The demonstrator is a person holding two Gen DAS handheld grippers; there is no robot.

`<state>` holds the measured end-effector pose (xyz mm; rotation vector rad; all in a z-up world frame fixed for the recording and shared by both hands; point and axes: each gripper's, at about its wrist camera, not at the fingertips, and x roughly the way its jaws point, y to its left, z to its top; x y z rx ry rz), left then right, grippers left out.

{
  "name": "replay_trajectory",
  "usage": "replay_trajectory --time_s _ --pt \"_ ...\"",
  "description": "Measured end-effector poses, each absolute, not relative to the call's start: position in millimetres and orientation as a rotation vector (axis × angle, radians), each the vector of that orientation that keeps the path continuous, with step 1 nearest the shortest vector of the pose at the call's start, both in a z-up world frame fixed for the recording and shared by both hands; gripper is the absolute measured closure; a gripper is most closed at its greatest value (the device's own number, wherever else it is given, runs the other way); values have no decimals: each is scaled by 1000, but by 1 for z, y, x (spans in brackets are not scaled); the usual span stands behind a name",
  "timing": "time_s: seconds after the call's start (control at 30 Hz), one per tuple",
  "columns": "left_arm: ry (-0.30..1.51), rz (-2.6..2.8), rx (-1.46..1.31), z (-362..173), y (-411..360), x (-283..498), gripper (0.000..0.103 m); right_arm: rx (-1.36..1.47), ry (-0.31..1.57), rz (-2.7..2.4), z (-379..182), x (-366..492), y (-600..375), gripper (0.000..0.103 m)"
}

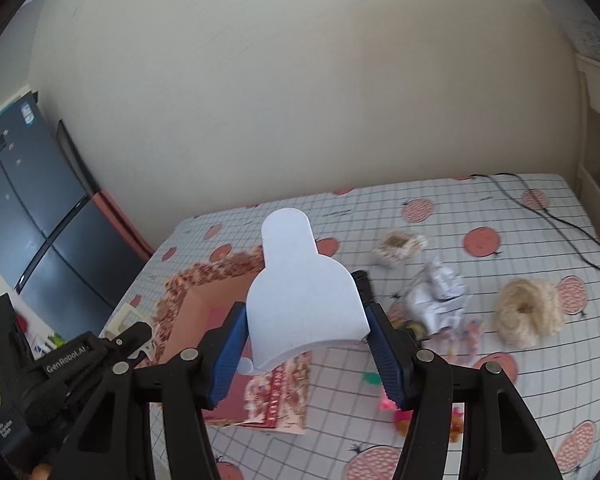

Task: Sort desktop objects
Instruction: 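Lift the white basket and paper cutout and carry both over the gift box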

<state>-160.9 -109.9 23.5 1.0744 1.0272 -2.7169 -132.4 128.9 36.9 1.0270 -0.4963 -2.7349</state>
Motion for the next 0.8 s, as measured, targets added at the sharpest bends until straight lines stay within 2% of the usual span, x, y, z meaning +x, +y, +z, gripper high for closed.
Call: replay_trajectory --time_s 0.5,0.8 --pt "1128 -2558 1023 1 -165 -155 78 1098 -310 -2596 13 -142 44 41" --pt "1157 -2504 1057 -15 -177 -162 78 1147 -286 -2569 -2 -151 30 41"
